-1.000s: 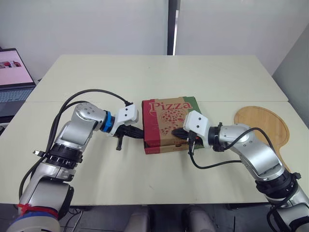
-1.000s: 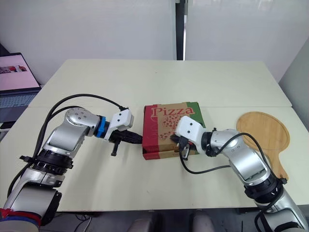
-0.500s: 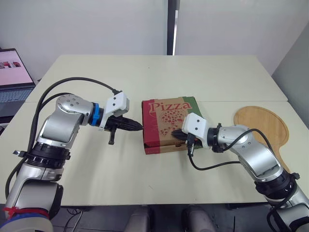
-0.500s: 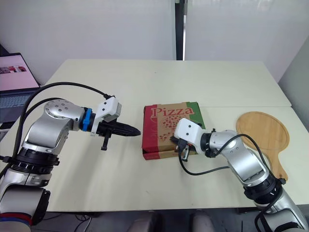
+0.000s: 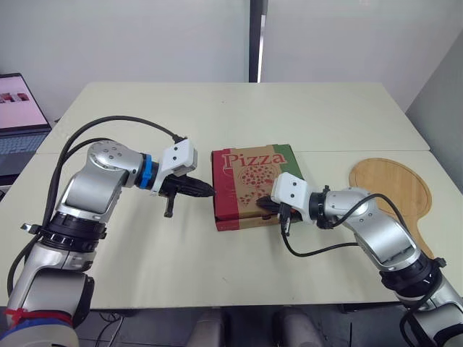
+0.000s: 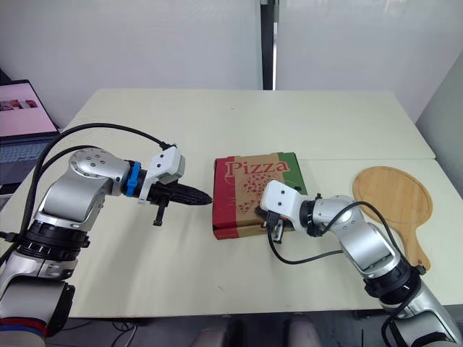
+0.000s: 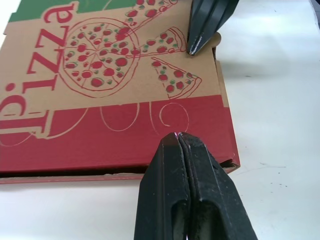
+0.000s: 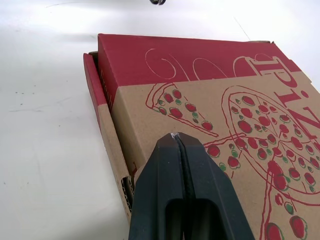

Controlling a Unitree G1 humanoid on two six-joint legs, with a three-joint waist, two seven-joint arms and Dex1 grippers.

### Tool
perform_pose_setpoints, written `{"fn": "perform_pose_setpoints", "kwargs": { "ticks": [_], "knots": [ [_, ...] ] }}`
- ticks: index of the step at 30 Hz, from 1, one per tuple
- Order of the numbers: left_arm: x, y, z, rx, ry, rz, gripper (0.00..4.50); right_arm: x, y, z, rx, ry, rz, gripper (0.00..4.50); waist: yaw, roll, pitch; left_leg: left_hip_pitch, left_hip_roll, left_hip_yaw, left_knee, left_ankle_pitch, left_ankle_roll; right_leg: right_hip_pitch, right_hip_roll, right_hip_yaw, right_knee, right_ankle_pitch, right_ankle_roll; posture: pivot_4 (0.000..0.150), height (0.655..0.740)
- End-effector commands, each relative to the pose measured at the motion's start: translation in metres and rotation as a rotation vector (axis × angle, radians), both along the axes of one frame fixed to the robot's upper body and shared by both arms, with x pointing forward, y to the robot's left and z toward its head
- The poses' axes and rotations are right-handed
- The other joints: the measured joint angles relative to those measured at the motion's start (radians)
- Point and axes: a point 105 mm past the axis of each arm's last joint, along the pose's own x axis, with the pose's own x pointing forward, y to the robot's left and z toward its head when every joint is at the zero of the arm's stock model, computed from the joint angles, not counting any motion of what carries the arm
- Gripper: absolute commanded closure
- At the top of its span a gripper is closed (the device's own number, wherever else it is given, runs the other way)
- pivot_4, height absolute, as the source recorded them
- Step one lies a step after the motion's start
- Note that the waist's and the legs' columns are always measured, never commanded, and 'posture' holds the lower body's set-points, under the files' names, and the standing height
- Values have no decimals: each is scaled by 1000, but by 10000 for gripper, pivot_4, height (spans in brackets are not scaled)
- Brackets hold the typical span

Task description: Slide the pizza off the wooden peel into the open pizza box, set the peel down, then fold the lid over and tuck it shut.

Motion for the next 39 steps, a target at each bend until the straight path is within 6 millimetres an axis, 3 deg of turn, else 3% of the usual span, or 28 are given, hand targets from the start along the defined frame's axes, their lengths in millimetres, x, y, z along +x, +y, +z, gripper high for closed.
{"fn": "perform_pose_setpoints", "kwargs": {
  "ticks": [1, 28, 39],
  "knots": [
    [1, -9, 9, 9, -58, -35, 45000, -2, 1, 4, 3, -20, 19, 44492, 0, 0, 0, 0, 0, 0, 0, 0, 0, 0, 0, 0, 0, 0, 0, 1500, 7281],
    [8, -28, 0, 0, -73, -77, 45000, -2, 1, 2, -10, -22, 22, 44492, 0, 0, 0, 0, 0, 0, 0, 0, -1, 0, 0, 0, 0, 0, 0, 1500, 7281],
    [8, -28, -6, 24, -60, -96, 45000, -1, 2, 2, -5, -23, 17, 44492, 0, 0, 0, 0, 0, 0, 0, 0, -1, 0, 0, 0, 0, 0, 0, 1500, 7281]
  ]
}}
